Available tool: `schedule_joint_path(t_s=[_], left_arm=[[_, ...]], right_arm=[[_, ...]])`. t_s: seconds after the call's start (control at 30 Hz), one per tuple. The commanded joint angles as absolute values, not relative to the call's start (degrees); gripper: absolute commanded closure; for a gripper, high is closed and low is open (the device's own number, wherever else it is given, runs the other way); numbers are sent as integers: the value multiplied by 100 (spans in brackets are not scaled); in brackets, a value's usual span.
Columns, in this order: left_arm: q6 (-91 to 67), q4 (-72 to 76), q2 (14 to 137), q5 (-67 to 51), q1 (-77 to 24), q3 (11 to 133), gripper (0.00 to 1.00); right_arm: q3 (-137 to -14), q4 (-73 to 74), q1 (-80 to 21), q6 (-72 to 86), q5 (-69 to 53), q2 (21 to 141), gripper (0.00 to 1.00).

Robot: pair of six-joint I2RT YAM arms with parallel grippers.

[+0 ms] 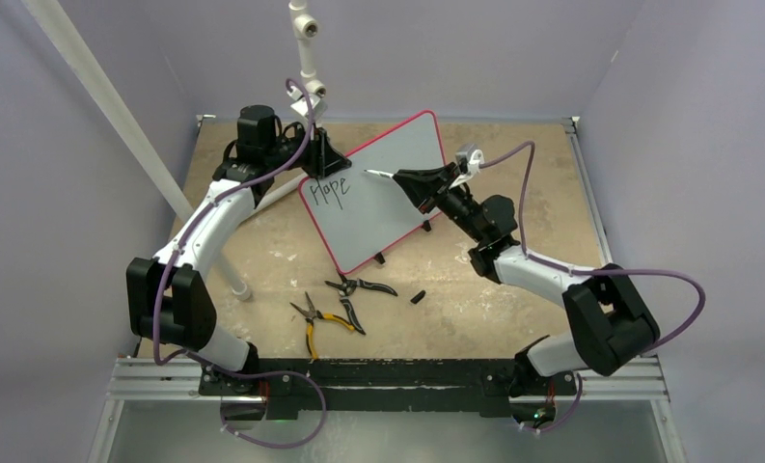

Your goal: Write a sentence on the whiteboard

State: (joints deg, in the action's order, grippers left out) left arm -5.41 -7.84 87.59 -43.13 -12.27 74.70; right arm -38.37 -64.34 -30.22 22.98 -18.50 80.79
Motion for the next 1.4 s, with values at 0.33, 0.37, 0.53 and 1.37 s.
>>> schedule_joint_path(t_s=[0.33,0.37,0.53,1.37], left_arm=[[-462,-502,8807,-4270,-1187,7322,95],[-461,-503,8807,-4270,-1189,7321,97],[-457,-492,8807,-4279,-1189,7304,100],[-468,-452,8815,-4329,-1187,7304,100]], right_arm=[[-4245,-6938,-2909,2465,-1753,8456,100],[-4272,-6955,-2909,2469,-1762,8489,100],[-4404,-6963,-2894,2478,-1768,8622,100],[-4404,-6880,-2874,2371,-2134,8991,100]])
